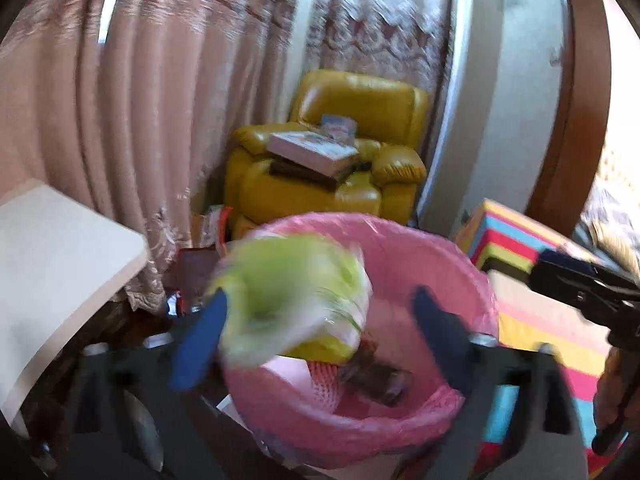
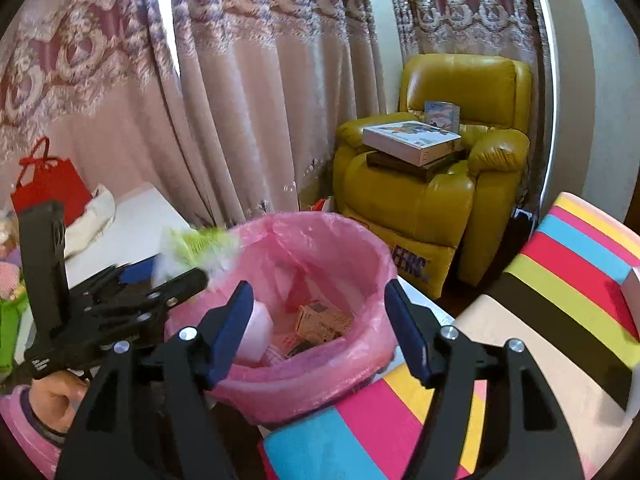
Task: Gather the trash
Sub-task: 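Carry the black box and plastic bag to the pink bin and release both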
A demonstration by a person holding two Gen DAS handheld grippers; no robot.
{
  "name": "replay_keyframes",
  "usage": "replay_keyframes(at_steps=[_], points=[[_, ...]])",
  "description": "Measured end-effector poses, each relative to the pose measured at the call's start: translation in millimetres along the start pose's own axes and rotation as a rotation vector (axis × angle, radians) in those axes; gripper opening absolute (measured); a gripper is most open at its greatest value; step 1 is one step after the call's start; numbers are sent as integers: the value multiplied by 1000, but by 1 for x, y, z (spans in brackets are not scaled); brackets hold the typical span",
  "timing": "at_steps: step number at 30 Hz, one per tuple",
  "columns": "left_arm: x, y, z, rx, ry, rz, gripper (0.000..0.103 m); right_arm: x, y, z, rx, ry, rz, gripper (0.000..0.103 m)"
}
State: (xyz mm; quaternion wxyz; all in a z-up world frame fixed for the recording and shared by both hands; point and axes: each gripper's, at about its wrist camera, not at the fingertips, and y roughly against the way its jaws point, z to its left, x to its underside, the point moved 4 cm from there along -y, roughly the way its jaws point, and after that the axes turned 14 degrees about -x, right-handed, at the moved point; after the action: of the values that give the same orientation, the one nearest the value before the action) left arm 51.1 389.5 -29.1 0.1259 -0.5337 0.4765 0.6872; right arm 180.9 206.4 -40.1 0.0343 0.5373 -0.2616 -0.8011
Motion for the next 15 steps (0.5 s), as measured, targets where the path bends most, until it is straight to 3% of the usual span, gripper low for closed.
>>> replay_keyframes(at_steps=[3,9,15], points=[[1,11,-5,5,-24,-22,90,7,24,-4,4,-2,-27,70],[3,37,-34,-68,-150,-66,92,27,76,-13,56,5,-71,77],[10,44,-73,-35,-146,-39,93,54,132,-47,173,-35,-99,79]])
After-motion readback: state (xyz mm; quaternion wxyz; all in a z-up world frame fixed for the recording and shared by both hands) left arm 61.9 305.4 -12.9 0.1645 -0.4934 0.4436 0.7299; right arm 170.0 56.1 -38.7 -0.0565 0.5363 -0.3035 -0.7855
